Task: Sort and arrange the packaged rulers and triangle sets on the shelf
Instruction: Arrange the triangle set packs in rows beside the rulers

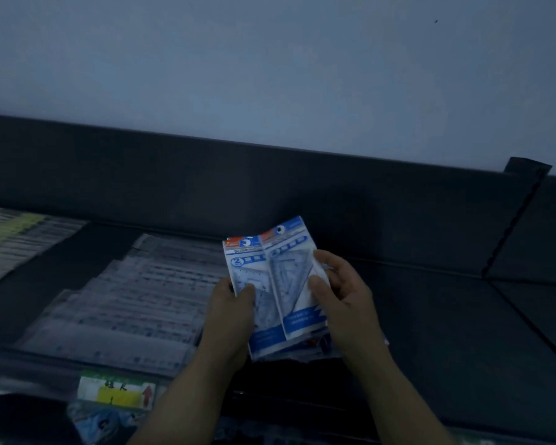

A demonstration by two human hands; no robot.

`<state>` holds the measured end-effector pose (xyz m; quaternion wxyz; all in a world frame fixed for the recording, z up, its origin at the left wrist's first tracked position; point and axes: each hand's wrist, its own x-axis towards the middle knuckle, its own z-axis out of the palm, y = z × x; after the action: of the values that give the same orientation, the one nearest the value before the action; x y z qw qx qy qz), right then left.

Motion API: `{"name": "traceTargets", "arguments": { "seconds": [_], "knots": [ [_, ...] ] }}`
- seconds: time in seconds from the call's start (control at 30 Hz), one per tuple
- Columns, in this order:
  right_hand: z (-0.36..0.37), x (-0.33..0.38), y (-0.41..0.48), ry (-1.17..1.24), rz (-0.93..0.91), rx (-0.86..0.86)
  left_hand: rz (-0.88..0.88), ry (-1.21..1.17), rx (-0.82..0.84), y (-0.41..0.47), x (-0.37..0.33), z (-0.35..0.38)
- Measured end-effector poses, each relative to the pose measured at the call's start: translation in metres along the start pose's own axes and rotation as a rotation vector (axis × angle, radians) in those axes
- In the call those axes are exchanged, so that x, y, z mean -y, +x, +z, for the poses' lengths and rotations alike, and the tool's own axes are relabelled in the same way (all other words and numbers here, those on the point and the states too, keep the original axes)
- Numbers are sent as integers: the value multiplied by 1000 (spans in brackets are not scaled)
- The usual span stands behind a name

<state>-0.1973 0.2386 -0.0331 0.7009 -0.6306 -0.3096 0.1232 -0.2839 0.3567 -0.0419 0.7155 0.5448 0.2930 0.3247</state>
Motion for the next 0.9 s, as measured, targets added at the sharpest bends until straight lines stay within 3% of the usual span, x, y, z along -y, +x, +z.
{"name": "traceTargets", "arguments": {
  "seconds": [0.17,0.27,0.37,0.43,0.6,0.7,0.83,0.9],
  "knots": [
    [22,-4,-5,-406,-59,73,-3,-42,32,-1,-4,-8],
    [17,-2,4,-785,-122,-49,101,128,-27,10,-4,-29],
    [18,-3,13,-1140,109,-17,95,125,-67,23,-7,-53],
    [25,-5,16,-1251,207,35,55,88,-67,30,-10,-63],
    [33,-3,23,-1172,346,-7,24,142,-37,40,-8,-72],
    [33,0,21,-979,377,-25,13,158,-12,43,-5,-71],
    [28,1,16,-799,250,-128,28,164,12,42,-2,-67],
    [25,7,14,-600,225,-218,18,150,20,42,-2,-64]
  ]
}}
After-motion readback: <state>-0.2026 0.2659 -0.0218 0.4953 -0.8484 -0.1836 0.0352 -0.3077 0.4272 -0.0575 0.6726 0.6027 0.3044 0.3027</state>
